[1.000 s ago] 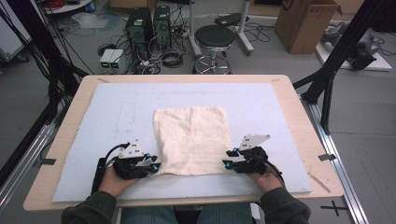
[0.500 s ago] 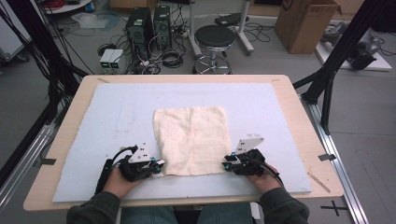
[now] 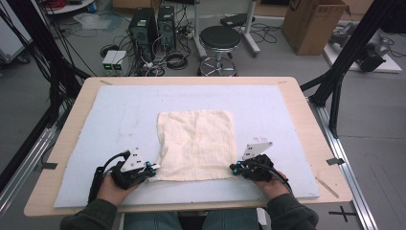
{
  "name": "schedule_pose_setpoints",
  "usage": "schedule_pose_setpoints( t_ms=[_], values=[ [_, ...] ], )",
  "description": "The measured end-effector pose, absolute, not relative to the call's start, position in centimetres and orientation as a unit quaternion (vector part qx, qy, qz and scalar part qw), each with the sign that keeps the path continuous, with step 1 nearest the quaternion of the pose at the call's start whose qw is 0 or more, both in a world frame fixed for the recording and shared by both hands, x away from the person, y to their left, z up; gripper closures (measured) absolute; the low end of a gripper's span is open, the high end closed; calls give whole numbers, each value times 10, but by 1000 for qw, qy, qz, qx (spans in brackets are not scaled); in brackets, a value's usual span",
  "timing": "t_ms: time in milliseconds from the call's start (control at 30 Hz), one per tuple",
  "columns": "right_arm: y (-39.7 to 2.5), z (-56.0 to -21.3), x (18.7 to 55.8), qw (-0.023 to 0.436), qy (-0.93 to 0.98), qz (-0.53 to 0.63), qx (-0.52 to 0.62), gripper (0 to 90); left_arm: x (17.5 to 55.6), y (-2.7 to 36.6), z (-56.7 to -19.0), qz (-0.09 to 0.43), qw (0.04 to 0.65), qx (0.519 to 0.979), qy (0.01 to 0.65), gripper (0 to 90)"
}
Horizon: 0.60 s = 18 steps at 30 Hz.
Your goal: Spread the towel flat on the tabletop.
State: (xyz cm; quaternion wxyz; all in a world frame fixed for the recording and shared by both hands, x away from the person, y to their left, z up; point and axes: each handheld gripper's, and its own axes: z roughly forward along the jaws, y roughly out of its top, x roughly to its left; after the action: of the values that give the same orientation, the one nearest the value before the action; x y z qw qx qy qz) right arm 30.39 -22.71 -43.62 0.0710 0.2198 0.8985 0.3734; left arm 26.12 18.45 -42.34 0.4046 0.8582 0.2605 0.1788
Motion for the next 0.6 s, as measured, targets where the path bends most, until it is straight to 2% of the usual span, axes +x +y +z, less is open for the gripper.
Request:
schedule_pose_setpoints(
  t_ms=[167, 233, 267, 333, 400, 600],
  values=[
    [-229, -435, 296, 64, 898, 378, 216, 885, 249, 190, -419, 181, 402, 860, 256, 875],
    [-229, -434, 292, 58, 898, 380, 213, 883, 248, 192, -418, 179, 403, 857, 266, 742],
    [-230, -434, 290, 57, 898, 383, 210, 877, 248, 194, -418, 178, 407, 855, 268, 718],
    [-232, -432, 287, 61, 894, 390, 213, 818, 250, 196, -418, 175, 415, 850, 274, 675],
    [-235, -430, 286, 59, 889, 402, 212, 750, 253, 195, -418, 171, 420, 848, 273, 673],
    [-232, -434, 287, 53, 893, 399, 199, 646, 266, 183, -427, 149, 417, 856, 265, 673]
  ],
)
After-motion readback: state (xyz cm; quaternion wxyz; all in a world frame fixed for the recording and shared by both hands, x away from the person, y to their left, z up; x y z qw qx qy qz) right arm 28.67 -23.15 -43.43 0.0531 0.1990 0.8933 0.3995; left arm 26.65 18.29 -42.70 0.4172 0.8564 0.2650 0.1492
